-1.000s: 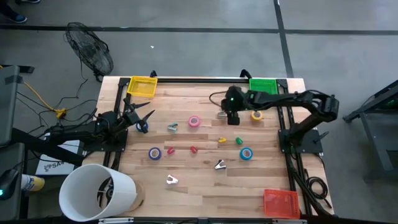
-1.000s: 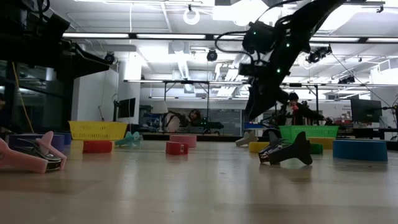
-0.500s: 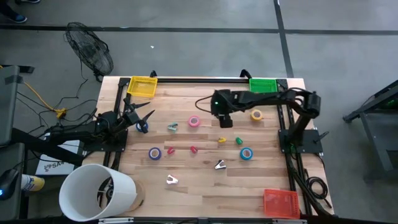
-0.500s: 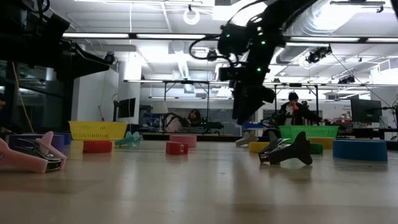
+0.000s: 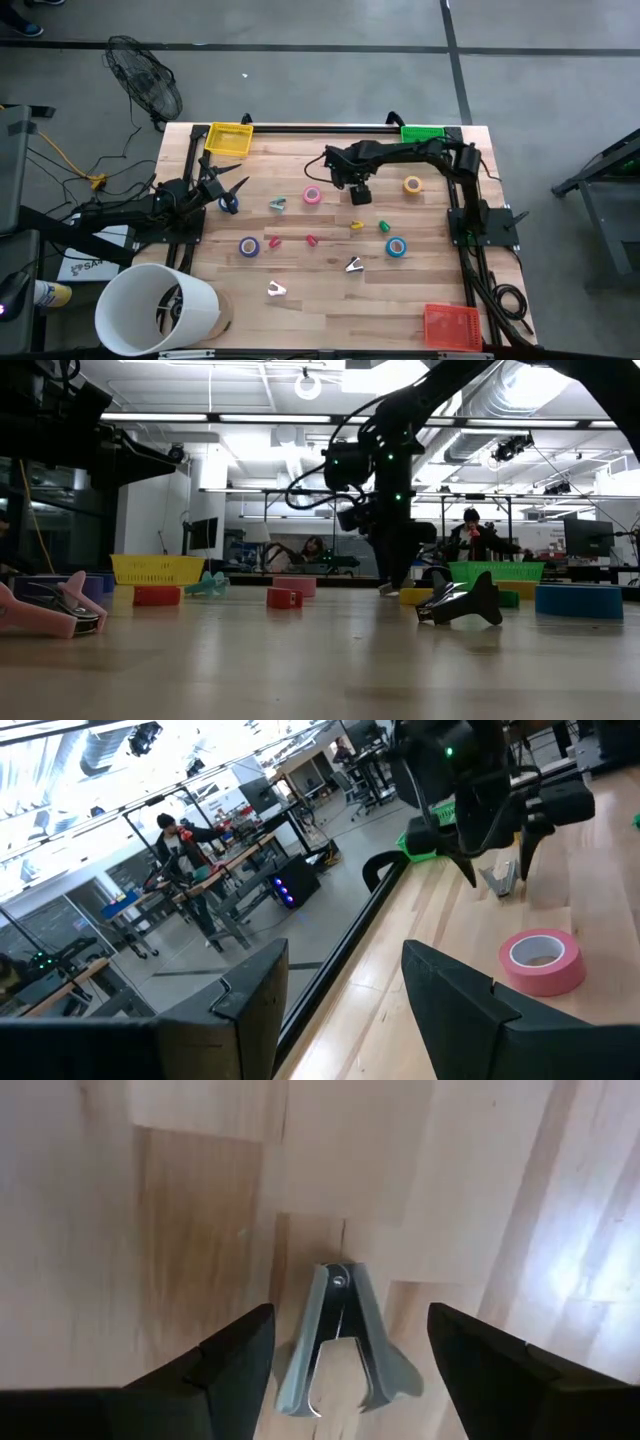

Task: Pick and place Stapler, Stapler remover, tape
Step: Put the gray staple remover into the orange bin

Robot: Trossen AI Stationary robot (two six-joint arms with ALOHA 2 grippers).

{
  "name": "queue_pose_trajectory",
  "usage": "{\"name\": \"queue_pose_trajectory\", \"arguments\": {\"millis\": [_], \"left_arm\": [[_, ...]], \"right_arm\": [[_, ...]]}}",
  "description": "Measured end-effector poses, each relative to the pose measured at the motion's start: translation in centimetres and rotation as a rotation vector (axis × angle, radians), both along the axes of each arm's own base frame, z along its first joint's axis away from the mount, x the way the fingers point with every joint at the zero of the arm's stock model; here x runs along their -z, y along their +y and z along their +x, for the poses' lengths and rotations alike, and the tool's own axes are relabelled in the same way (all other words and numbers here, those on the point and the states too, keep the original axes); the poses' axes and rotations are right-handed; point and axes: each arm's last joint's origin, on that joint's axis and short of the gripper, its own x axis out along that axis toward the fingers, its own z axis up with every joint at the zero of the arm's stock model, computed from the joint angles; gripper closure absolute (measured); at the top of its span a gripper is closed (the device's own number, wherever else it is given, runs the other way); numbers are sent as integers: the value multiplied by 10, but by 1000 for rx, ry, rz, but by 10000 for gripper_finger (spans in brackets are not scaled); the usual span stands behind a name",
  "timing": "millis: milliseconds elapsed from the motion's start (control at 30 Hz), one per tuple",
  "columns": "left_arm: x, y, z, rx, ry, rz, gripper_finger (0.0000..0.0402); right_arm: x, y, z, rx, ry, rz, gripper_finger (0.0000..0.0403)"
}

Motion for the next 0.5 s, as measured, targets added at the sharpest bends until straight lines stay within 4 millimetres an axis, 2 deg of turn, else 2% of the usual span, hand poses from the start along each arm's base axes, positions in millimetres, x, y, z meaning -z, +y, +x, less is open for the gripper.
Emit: {"name": "queue_pose_trajectory", "arguments": {"millis": [267,500], "left_arm": [[0,0,0,0,0,0,208],[0,0,0,0,0,0,208]], "right_arm": [[3,-8,-10,46,39,58,162],[12,-8,-16,40,39,89,197]]}}
